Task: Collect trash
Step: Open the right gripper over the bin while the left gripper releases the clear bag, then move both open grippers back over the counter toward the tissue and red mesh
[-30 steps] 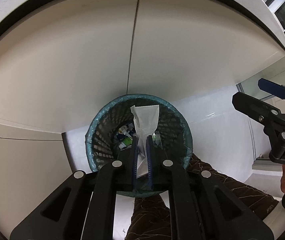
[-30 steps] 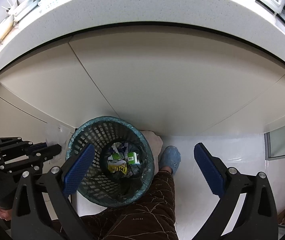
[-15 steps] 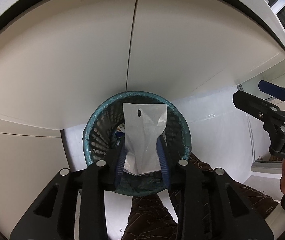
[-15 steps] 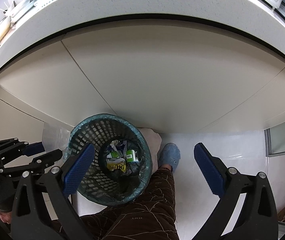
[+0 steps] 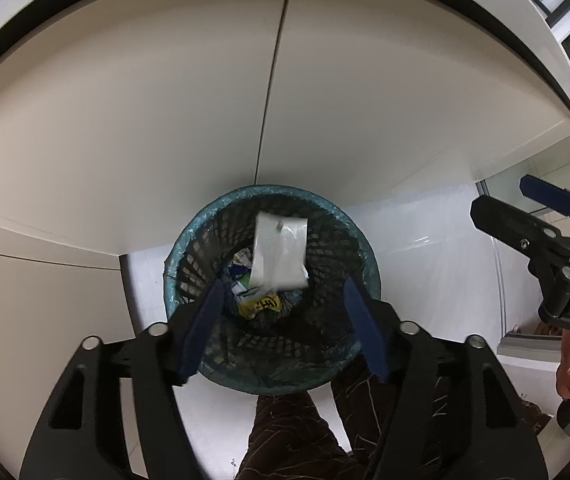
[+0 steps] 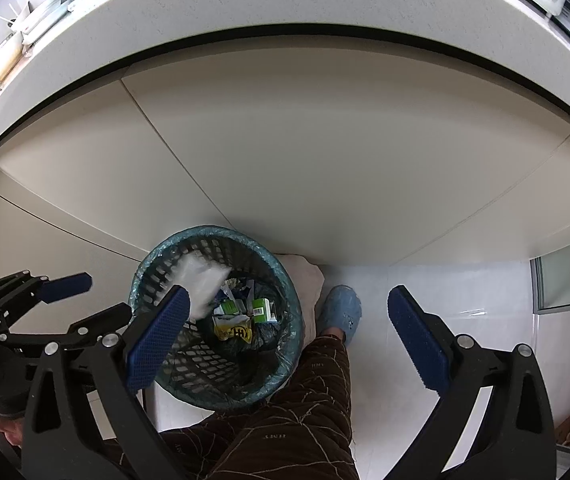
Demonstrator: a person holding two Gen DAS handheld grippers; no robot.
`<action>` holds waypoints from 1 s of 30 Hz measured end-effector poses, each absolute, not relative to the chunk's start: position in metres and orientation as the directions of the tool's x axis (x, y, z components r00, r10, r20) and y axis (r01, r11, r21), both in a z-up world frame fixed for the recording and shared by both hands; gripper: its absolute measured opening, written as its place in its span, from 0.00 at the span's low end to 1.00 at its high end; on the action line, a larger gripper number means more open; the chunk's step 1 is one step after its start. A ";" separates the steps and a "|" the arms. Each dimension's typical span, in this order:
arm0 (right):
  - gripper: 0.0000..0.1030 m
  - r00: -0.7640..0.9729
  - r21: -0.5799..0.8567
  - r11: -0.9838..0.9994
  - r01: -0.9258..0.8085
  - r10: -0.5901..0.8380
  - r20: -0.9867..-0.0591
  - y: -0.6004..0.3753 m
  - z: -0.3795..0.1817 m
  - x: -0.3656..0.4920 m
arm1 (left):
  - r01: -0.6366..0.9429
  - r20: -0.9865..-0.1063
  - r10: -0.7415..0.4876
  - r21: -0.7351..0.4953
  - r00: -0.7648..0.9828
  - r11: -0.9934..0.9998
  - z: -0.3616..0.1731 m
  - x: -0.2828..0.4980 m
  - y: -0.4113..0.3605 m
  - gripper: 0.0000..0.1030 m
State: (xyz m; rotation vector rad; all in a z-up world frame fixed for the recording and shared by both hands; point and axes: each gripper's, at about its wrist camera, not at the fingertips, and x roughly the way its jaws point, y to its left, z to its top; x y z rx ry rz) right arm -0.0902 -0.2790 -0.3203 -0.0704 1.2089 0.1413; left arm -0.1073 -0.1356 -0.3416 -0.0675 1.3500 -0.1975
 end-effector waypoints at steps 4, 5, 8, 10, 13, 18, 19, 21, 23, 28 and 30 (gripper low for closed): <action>0.92 0.353 0.032 0.990 -0.138 0.079 -0.932 -0.281 -0.316 -0.089 | 0.065 -0.957 -0.172 -0.161 0.236 0.985 -0.331 -0.108 -0.127 0.82; 0.93 0.355 0.040 0.990 -0.137 0.087 -0.931 -0.282 -0.314 -0.089 | 0.052 -0.954 -0.168 -0.160 0.247 0.986 -0.326 -0.108 -0.124 0.85; 0.93 0.366 0.044 0.990 -0.133 0.090 -0.926 -0.284 -0.306 -0.087 | 0.034 -0.948 -0.165 -0.162 0.272 0.986 -0.312 -0.107 -0.117 0.92; 0.93 0.375 0.044 0.989 -0.142 0.095 -0.922 -0.283 -0.298 -0.086 | 0.019 -0.942 -0.179 -0.181 0.284 0.983 -0.300 -0.107 -0.112 0.94; 0.93 0.394 0.041 0.986 -0.163 0.103 -0.913 -0.282 -0.282 -0.083 | 0.006 -0.937 -0.194 -0.201 0.291 0.980 -0.284 -0.104 -0.105 0.94; 0.93 0.446 0.029 0.983 -0.181 0.109 -0.888 -0.277 -0.245 -0.079 | 0.016 -0.919 -0.186 -0.192 0.347 0.981 -0.245 -0.100 -0.100 0.94; 0.93 0.457 0.030 0.983 -0.182 0.111 -0.883 -0.276 -0.237 -0.078 | 0.021 -0.915 -0.195 -0.200 0.352 0.979 -0.238 -0.099 -0.099 0.94; 0.93 0.479 0.030 0.982 -0.184 0.116 -0.870 -0.275 -0.221 -0.076 | 0.015 -0.906 -0.213 -0.223 0.365 0.975 -0.222 -0.096 -0.094 0.94; 0.93 0.500 0.028 0.983 -0.183 0.117 -0.858 -0.273 -0.207 -0.074 | 0.004 -0.900 -0.206 -0.221 0.385 0.975 -0.208 -0.093 -0.089 0.94; 0.93 0.535 0.022 0.983 -0.182 0.118 -0.836 -0.264 -0.174 -0.067 | -0.006 -0.879 -0.179 -0.203 0.442 0.979 -0.170 -0.086 -0.083 0.94; 0.93 0.555 0.020 0.983 -0.180 0.119 -0.824 -0.260 -0.157 -0.065 | -0.006 -0.869 -0.172 -0.198 0.464 0.980 -0.156 -0.084 -0.081 0.94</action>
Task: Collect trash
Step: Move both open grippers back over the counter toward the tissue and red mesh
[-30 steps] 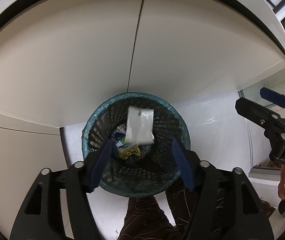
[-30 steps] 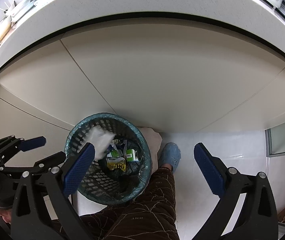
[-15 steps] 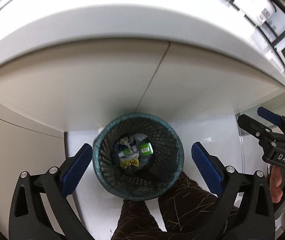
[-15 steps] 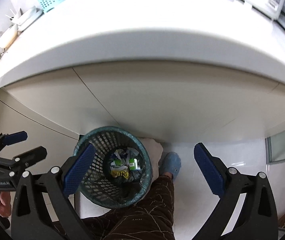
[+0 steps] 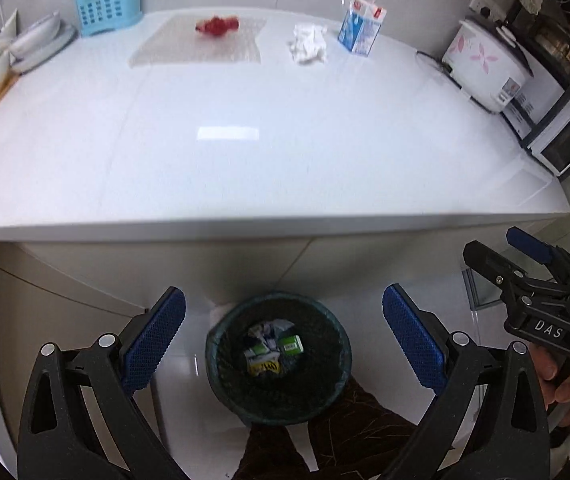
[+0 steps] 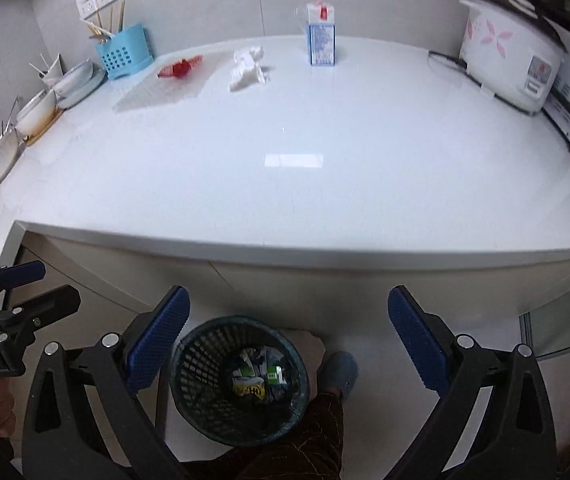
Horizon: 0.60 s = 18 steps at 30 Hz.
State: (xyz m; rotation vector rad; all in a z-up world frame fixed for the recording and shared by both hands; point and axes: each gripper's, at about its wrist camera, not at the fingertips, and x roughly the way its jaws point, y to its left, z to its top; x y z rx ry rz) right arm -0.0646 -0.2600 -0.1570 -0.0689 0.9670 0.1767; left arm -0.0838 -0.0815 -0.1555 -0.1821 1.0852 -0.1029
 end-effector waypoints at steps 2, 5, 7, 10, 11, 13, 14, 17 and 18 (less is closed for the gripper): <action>0.93 0.572 0.010 0.984 -0.175 0.110 -0.813 -0.257 -0.144 -0.062 | -0.005 -0.858 -0.180 -0.208 0.481 0.978 -0.143 -0.081 -0.079 0.94; 0.93 0.600 0.006 0.984 -0.180 0.114 -0.792 -0.254 -0.123 -0.059 | -0.002 -0.837 -0.189 -0.221 0.514 0.975 -0.121 -0.076 -0.073 0.94; 0.93 0.618 0.005 0.983 -0.184 0.119 -0.777 -0.252 -0.111 -0.057 | -0.002 -0.826 -0.187 -0.222 0.532 0.975 -0.109 -0.072 -0.069 0.94; 0.93 0.644 0.001 0.983 -0.184 0.121 -0.755 -0.251 -0.095 -0.051 | -0.007 -0.810 -0.178 -0.219 0.559 0.976 -0.092 -0.066 -0.065 0.94; 0.93 0.653 0.002 0.983 -0.185 0.124 -0.747 -0.251 -0.090 -0.049 | -0.009 -0.805 -0.173 -0.217 0.568 0.976 -0.087 -0.063 -0.063 0.94; 0.93 0.669 -0.004 0.983 -0.186 0.123 -0.733 -0.250 -0.080 -0.044 | -0.010 -0.791 -0.172 -0.220 0.586 0.975 -0.078 -0.060 -0.058 0.94; 0.93 0.677 -0.005 0.982 -0.188 0.125 -0.725 -0.249 -0.074 -0.041 | -0.011 -0.787 -0.171 -0.220 0.593 0.975 -0.074 -0.058 -0.057 0.94; 0.93 0.700 -0.012 0.982 -0.190 0.127 -0.703 -0.247 -0.061 -0.032 | -0.023 -0.772 -0.158 -0.218 0.616 0.976 -0.060 -0.050 -0.051 0.94; 0.93 0.707 -0.013 0.981 -0.191 0.128 -0.696 -0.247 -0.056 -0.028 | -0.028 -0.768 -0.155 -0.220 0.621 0.975 -0.056 -0.046 -0.049 0.94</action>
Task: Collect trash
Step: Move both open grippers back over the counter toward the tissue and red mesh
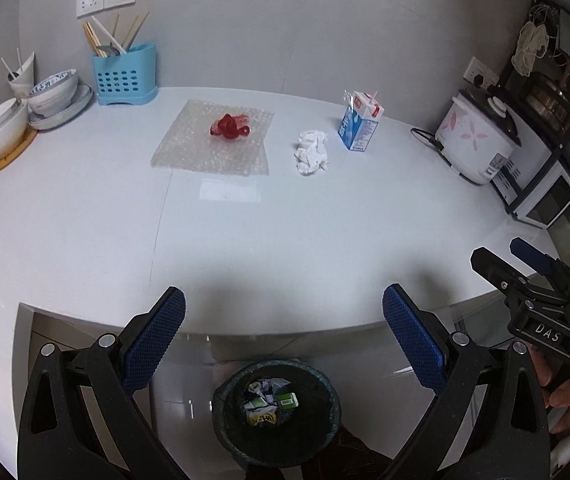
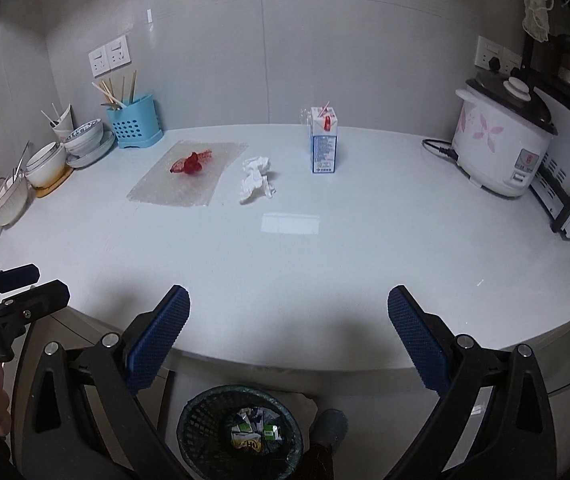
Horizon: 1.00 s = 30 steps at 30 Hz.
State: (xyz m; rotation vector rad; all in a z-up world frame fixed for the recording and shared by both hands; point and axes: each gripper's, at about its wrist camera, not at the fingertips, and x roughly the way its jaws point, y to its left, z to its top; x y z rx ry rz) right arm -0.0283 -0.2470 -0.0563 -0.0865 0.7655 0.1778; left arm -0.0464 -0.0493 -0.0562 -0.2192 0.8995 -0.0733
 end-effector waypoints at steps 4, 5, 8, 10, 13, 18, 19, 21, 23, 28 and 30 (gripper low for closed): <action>0.93 0.726 -0.014 0.981 -0.195 0.135 -0.674 -0.246 -0.042 -0.012 | -0.055 -0.753 -0.136 -0.223 0.643 0.973 -0.043 -0.031 -0.042 0.94; 0.93 0.730 -0.016 0.980 -0.197 0.136 -0.670 -0.245 -0.038 -0.007 | -0.065 -0.751 -0.122 -0.214 0.649 0.975 -0.039 -0.027 -0.041 0.94; 0.93 0.738 -0.019 0.979 -0.205 0.141 -0.660 -0.244 -0.031 0.005 | -0.082 -0.746 -0.103 -0.207 0.658 0.975 -0.030 -0.015 -0.037 0.94; 0.93 0.742 -0.015 0.978 -0.210 0.149 -0.654 -0.244 -0.028 0.014 | -0.091 -0.743 -0.093 -0.203 0.663 0.975 -0.026 -0.008 -0.035 0.94; 0.93 0.749 0.001 0.976 -0.220 0.169 -0.641 -0.246 -0.023 0.029 | -0.103 -0.744 -0.081 -0.199 0.664 0.975 -0.023 0.006 -0.035 0.94; 0.93 0.756 0.006 0.976 -0.217 0.172 -0.632 -0.250 -0.021 0.057 | -0.120 -0.753 -0.072 -0.197 0.654 0.973 -0.023 0.036 -0.034 0.94; 0.93 0.754 0.009 0.977 -0.215 0.171 -0.634 -0.252 -0.021 0.064 | -0.124 -0.756 -0.070 -0.196 0.650 0.973 -0.024 0.042 -0.034 0.94; 0.93 0.753 0.009 0.977 -0.211 0.168 -0.636 -0.255 -0.021 0.077 | -0.134 -0.759 -0.067 -0.200 0.647 0.971 -0.026 0.055 -0.033 0.94; 0.93 0.753 0.006 0.978 -0.209 0.165 -0.637 -0.258 -0.022 0.091 | -0.139 -0.764 -0.069 -0.204 0.642 0.969 -0.029 0.068 -0.032 0.94; 0.93 0.743 -0.004 0.979 -0.202 0.151 -0.652 -0.264 -0.030 0.127 | -0.157 -0.785 -0.053 -0.189 0.618 0.969 -0.042 0.104 -0.029 0.94; 0.93 0.740 -0.007 0.979 -0.202 0.148 -0.657 -0.265 -0.035 0.143 | -0.164 -0.792 -0.054 -0.191 0.608 0.968 -0.049 0.116 -0.027 0.94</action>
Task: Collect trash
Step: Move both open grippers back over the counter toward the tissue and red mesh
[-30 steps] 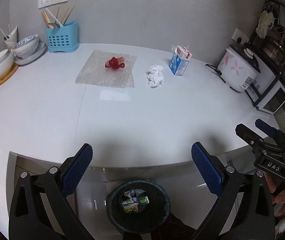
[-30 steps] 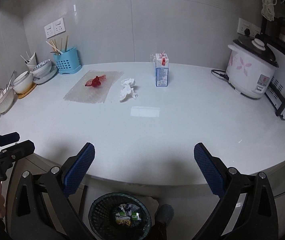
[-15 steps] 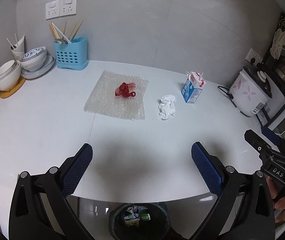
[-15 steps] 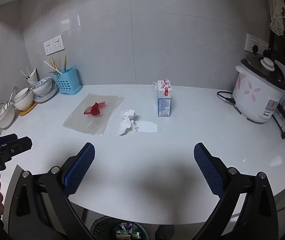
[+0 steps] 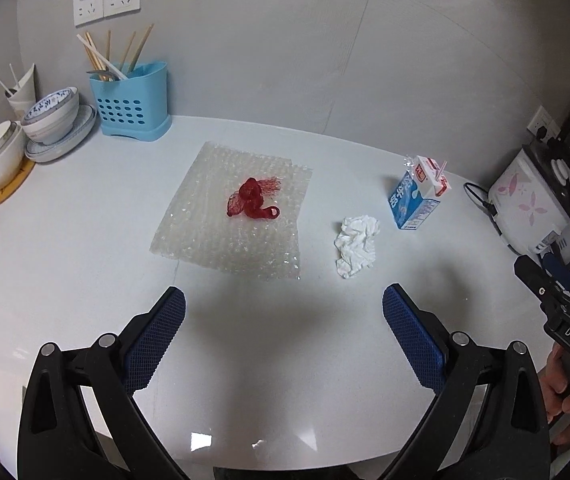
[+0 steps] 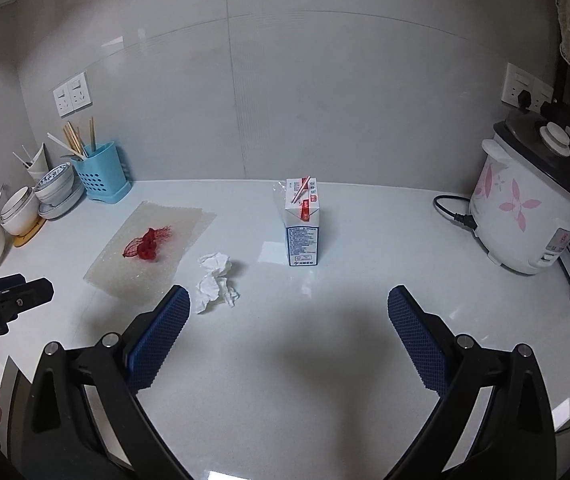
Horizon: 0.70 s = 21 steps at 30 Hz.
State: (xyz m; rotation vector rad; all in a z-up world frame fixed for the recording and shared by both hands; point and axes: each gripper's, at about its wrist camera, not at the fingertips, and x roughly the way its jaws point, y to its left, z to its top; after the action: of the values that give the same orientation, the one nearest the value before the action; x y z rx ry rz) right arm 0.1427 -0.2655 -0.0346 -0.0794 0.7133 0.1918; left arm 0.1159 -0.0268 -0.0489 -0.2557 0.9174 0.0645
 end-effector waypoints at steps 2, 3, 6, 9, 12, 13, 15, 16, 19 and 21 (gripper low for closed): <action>0.93 0.729 0.003 0.978 -0.209 0.158 -0.666 -0.266 -0.038 0.157 | -0.176 -0.801 -0.042 -0.183 0.598 0.967 -0.057 0.130 -0.024 0.94; 0.93 0.721 0.007 0.977 -0.213 0.162 -0.674 -0.266 -0.042 0.166 | -0.180 -0.804 -0.040 -0.181 0.593 0.967 -0.061 0.137 -0.023 0.94; 0.93 0.714 -0.009 0.975 -0.224 0.158 -0.682 -0.265 -0.050 0.187 | -0.189 -0.813 -0.032 -0.173 0.581 0.967 -0.074 0.158 -0.021 0.94; 0.93 0.704 -0.009 0.974 -0.227 0.158 -0.692 -0.266 -0.060 0.208 | -0.203 -0.826 -0.035 -0.179 0.562 0.963 -0.091 0.181 -0.017 0.94; 0.92 0.694 -0.005 0.974 -0.226 0.157 -0.702 -0.267 -0.071 0.229 | -0.225 -0.839 -0.018 -0.166 0.544 0.960 -0.108 0.205 -0.011 0.94; 0.93 0.691 -0.004 0.974 -0.225 0.156 -0.705 -0.267 -0.074 0.237 | -0.231 -0.842 -0.015 -0.165 0.539 0.959 -0.112 0.211 -0.009 0.94; 0.92 0.685 0.000 0.974 -0.226 0.159 -0.711 -0.266 -0.081 0.252 | -0.242 -0.846 -0.007 -0.161 0.534 0.957 -0.122 0.226 -0.005 0.94; 0.92 0.682 0.000 0.974 -0.225 0.158 -0.714 -0.265 -0.083 0.257 | -0.242 -0.847 -0.004 -0.156 0.531 0.958 -0.125 0.232 -0.003 0.93; 0.92 0.675 0.008 0.974 -0.228 0.164 -0.720 -0.263 -0.091 0.274 | -0.256 -0.851 0.011 -0.146 0.526 0.956 -0.137 0.254 0.003 0.93; 0.92 0.676 -0.002 0.974 -0.227 0.156 -0.720 -0.260 -0.094 0.284 | -0.266 -0.854 0.008 -0.153 0.521 0.952 -0.144 0.267 0.007 0.93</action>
State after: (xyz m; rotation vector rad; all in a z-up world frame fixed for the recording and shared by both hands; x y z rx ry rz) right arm 0.2840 -0.2602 -0.0942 -0.0943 0.8006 0.2161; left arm 0.2671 0.0075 -0.1438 -0.2804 1.0129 0.1672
